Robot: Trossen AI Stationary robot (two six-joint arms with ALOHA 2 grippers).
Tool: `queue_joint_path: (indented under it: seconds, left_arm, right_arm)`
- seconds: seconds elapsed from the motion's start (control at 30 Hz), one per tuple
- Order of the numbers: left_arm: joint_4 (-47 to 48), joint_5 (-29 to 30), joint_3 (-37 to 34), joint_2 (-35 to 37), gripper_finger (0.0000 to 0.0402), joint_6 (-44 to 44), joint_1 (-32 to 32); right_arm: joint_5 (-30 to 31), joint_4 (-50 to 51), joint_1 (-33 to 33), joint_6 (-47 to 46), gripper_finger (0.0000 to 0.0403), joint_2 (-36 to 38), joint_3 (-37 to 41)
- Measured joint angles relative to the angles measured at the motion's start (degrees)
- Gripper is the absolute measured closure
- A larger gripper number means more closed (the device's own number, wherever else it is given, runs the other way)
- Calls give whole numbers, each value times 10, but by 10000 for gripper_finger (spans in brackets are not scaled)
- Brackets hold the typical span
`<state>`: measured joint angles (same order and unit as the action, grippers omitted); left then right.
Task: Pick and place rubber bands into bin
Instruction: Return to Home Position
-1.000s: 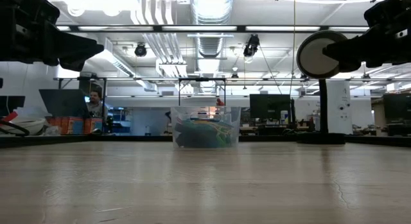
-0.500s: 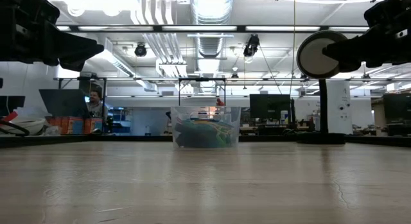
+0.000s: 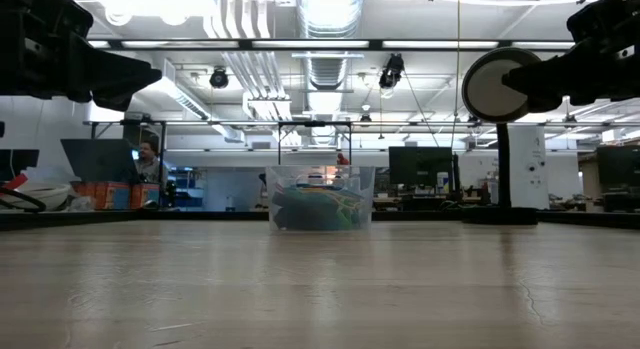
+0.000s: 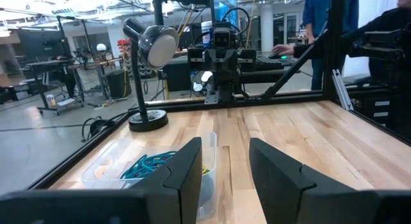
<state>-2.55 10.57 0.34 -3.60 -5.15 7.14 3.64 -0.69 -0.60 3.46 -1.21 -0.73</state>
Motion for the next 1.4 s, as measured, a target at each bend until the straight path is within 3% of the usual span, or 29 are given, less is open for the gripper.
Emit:
queue_joint_path:
  seconds: [1.4]
  left_arm:
    - [0,0,0,-5,287,0,0]
  right_arm:
    - [0,0,0,0,324,0,0]
